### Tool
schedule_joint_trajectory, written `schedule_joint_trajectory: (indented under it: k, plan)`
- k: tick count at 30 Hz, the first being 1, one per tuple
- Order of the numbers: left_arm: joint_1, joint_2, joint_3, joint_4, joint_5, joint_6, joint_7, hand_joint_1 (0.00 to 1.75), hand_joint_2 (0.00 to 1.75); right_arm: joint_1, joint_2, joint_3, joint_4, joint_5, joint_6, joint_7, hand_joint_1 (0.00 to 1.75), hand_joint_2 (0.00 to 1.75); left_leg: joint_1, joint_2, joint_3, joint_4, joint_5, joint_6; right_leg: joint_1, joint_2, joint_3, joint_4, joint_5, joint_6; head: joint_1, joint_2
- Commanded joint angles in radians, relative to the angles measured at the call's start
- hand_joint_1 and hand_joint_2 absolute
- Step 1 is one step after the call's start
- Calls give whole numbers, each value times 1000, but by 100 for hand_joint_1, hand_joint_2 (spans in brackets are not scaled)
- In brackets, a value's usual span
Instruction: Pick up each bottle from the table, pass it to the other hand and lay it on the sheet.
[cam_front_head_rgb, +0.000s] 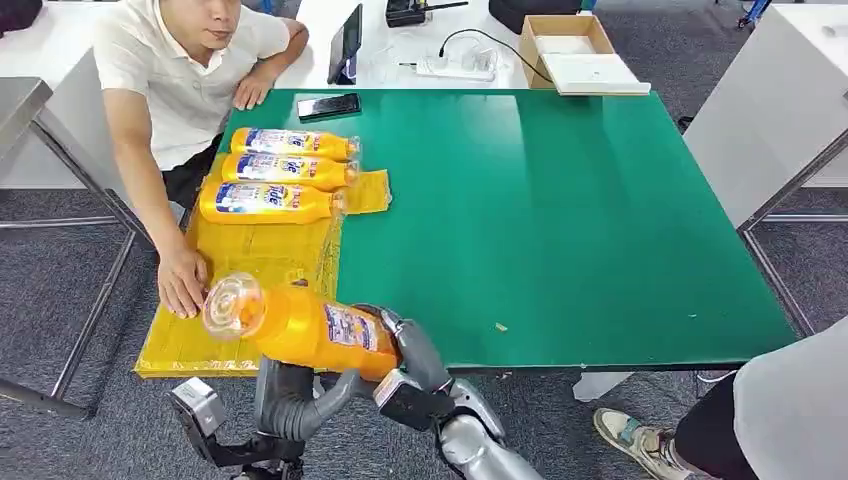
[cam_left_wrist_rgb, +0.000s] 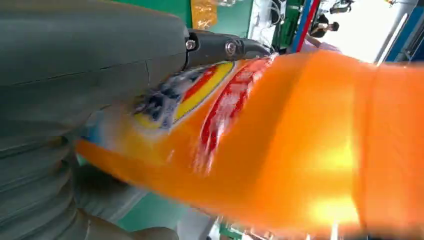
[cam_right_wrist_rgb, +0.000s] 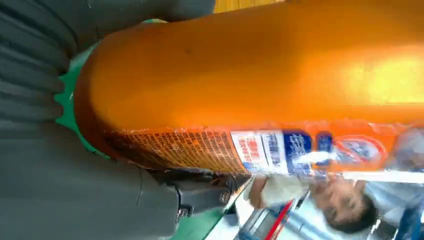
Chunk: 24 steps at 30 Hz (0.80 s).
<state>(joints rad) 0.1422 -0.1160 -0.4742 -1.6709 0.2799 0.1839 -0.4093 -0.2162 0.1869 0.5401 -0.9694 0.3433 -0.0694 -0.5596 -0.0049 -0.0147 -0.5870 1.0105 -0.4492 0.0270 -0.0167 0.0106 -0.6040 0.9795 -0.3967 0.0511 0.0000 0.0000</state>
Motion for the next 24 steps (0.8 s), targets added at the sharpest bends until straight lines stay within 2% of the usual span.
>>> schedule_joint_trajectory:
  k: [1, 5, 6, 7, 8, 24]
  plan:
    - [-43, -9, 1, 3, 28, -26, -15, 0, 175, -43, 15, 138, 178, 9, 3, -18, 175, 175, 1, 1, 4, 0, -1, -2, 2, -1, 4, -1, -1, -2, 0, 0]
    - [-57, -3, 11, 14, 28, -27, -11, 0, 175, -43, 17, 143, 191, 8, 6, -17, 175, 175, 0, 0, 2, -1, 0, -1, 1, -2, 2, -1, -1, -1, 0, 0]
    - [-58, -5, 14, 21, 23, -24, -17, 106, 175, -46, 17, 149, 196, 9, 9, -19, 175, 175, 1, -1, 3, -1, -1, -2, 1, -2, 4, -1, -1, -2, 0, 0]
    - [-58, -5, 14, 21, 23, -24, -17, 106, 175, -46, 17, 149, 196, 9, 9, -19, 175, 175, 1, -1, 2, -1, -1, -1, 1, -2, 2, -1, -1, -2, 0, 0]
    - [-59, -4, 17, 24, 22, -24, -18, 175, 175, -46, 17, 151, 196, 9, 10, -19, 175, 175, 1, 0, 2, -1, 0, -1, 1, -2, 2, -1, -1, -1, 0, 0]
    - [-53, 58, 33, 104, -55, -142, 7, 175, 175, -13, -14, 127, 104, -51, 60, -9, 175, 175, 1, 0, 2, -1, 0, -1, 1, -2, 2, -1, -1, -2, 0, 0]
